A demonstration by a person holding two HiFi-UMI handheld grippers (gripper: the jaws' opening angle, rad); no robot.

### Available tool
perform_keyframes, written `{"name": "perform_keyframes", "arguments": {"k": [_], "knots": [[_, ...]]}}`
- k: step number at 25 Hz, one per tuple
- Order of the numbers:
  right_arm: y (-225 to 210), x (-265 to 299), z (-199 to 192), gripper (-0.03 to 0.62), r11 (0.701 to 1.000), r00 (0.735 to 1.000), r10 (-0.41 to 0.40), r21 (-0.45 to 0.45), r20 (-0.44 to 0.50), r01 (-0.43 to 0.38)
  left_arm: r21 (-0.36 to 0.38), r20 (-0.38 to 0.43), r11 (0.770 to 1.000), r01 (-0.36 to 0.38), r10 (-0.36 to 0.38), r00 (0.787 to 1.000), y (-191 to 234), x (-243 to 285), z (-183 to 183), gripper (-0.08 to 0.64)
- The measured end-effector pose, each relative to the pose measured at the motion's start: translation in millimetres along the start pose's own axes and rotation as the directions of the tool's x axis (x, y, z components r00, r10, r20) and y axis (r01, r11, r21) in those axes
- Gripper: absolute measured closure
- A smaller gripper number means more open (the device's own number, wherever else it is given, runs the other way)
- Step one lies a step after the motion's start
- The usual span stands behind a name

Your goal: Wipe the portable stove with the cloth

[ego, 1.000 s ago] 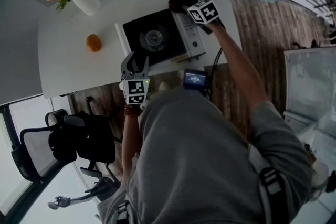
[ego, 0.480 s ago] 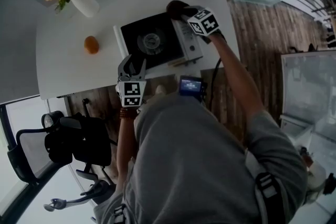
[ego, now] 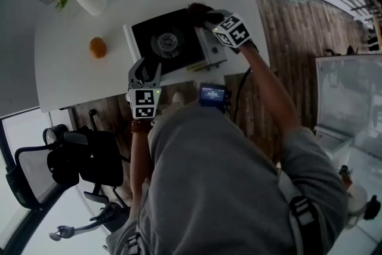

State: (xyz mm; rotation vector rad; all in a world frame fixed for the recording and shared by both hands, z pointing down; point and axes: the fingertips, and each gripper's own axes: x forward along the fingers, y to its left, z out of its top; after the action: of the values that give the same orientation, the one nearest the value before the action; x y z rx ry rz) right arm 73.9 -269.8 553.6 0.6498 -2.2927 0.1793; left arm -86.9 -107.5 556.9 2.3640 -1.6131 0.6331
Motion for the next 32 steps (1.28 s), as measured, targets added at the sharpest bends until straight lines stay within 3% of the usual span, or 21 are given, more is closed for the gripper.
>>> {"name": "perform_keyframes", "arguments": {"k": [14, 21, 32], "knots": [[38, -26, -22, 0.531, 0.997, 0.998, 0.063, -0.032, -0.015, -0.064, 0.005, -0.008, 1.0, -0.004, 0.004, 1.0, 1, 1, -1, 0.36], [55, -39, -34, 0.531, 0.996, 0.997, 0.079, -0.046, -0.025, -0.081, -0.012, -0.063, 1.0, 0.009, -0.01, 0.998, 0, 4, -3, 0.362], [80, -59, -52, 0.531, 0.99, 0.99, 0.13, -0.056, -0.047, -0.133, -0.01, -0.077, 1.0, 0.013, -0.014, 0.997, -1, 4, -4, 0.362]]}}
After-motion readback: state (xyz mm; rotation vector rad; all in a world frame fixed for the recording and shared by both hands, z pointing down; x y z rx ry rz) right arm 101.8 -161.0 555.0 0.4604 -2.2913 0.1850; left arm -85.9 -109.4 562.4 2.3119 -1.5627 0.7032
